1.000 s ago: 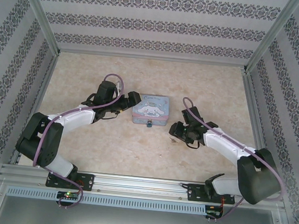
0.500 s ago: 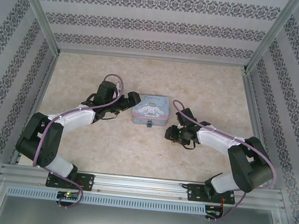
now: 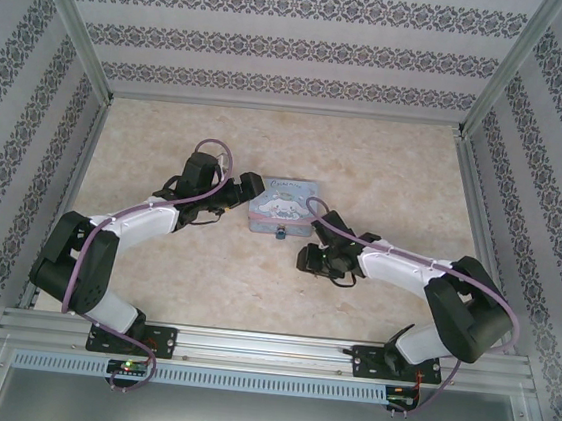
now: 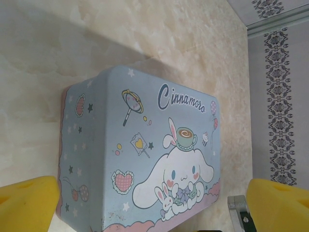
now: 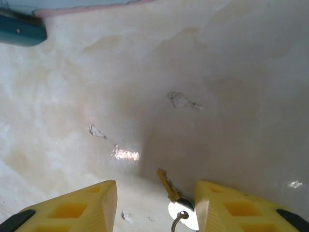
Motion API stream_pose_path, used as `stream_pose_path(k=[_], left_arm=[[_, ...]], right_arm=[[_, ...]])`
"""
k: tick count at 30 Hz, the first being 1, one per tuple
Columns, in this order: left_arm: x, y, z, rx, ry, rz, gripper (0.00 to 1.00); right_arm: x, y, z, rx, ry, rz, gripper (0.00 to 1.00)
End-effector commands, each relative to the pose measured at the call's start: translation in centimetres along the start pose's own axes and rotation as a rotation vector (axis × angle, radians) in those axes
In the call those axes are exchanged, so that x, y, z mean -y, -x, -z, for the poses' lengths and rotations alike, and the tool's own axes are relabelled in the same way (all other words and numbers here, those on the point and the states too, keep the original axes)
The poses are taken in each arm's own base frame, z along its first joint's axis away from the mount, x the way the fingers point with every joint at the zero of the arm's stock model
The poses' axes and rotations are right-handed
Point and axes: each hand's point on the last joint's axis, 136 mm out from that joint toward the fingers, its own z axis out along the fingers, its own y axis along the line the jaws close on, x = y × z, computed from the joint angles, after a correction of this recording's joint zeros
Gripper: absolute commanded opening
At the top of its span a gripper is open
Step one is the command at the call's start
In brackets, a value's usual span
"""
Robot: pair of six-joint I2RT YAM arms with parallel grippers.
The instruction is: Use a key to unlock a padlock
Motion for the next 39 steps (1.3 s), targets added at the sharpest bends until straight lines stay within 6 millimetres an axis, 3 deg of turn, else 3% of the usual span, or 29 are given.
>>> stream_pose_path(k=[1, 10, 25, 39], left_arm=[[1.2, 0.7, 0.4, 0.024, -0.026, -0.04, 0.99], [1.1, 0.7, 0.3, 0.025, -0.026, -0.041, 0.99], [1.1, 0.7, 0.1, 0.024, -0.03, -0.031, 0.99], [1.2, 0.7, 0.1, 0.021, -0.032, -0.028, 0.99]], right_arm=[[1.0, -0.4, 0.4, -0.02, -0.092, 0.033, 0.47], [1.1, -0.3, 0.6, -0.044, -0.143, 0.207, 0.47], [1.5, -1.6, -1.1, -0.121, -0.279, 0.351, 0.42], [2.7, -2.5, -2.2, -0.132, -0.335, 0.329, 0.23]])
